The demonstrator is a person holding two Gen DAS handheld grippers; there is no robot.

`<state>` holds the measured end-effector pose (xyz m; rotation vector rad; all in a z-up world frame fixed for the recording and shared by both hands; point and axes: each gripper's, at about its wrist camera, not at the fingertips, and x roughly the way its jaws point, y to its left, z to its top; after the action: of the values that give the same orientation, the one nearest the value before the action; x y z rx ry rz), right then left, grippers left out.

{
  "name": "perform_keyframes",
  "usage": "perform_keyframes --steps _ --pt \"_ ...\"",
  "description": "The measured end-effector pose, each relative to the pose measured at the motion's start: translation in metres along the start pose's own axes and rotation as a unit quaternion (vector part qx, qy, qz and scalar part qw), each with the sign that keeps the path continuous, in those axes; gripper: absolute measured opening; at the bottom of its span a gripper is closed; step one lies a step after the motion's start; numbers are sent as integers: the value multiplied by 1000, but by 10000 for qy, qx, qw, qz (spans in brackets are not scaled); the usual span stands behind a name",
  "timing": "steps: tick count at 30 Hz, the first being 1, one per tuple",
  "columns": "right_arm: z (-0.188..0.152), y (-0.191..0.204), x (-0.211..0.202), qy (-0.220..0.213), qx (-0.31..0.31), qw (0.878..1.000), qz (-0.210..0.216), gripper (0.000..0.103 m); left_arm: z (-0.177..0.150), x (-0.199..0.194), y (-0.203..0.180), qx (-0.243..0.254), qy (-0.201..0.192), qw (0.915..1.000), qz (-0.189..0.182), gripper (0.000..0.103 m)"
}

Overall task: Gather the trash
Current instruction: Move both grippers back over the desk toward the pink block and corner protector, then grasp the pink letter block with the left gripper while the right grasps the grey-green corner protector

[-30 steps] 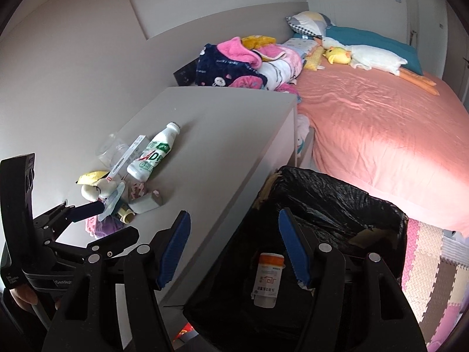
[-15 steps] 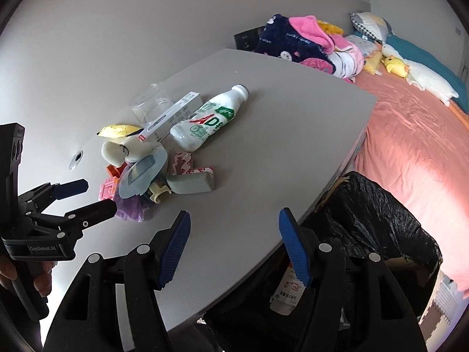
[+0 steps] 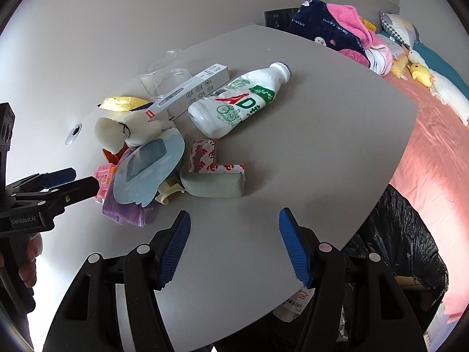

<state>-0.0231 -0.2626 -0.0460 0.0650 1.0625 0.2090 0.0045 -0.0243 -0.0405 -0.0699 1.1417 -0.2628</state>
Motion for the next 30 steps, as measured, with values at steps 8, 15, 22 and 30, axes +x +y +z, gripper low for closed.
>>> perform_keyframes --steps 8,15,22,30 --pt "14 9 19 102 -311 9995 29 64 6 13 2 -80 134 9997 -201 86" --pt "27 14 37 119 -486 9987 10 64 10 25 3 -279 229 9975 -604 86" --pt "32 11 51 113 -570 9983 11 64 1 29 0 -333 360 9952 -850 85" --pt "27 20 51 -99 -914 9957 -109 60 -8 27 -14 96 290 9978 -582 76"
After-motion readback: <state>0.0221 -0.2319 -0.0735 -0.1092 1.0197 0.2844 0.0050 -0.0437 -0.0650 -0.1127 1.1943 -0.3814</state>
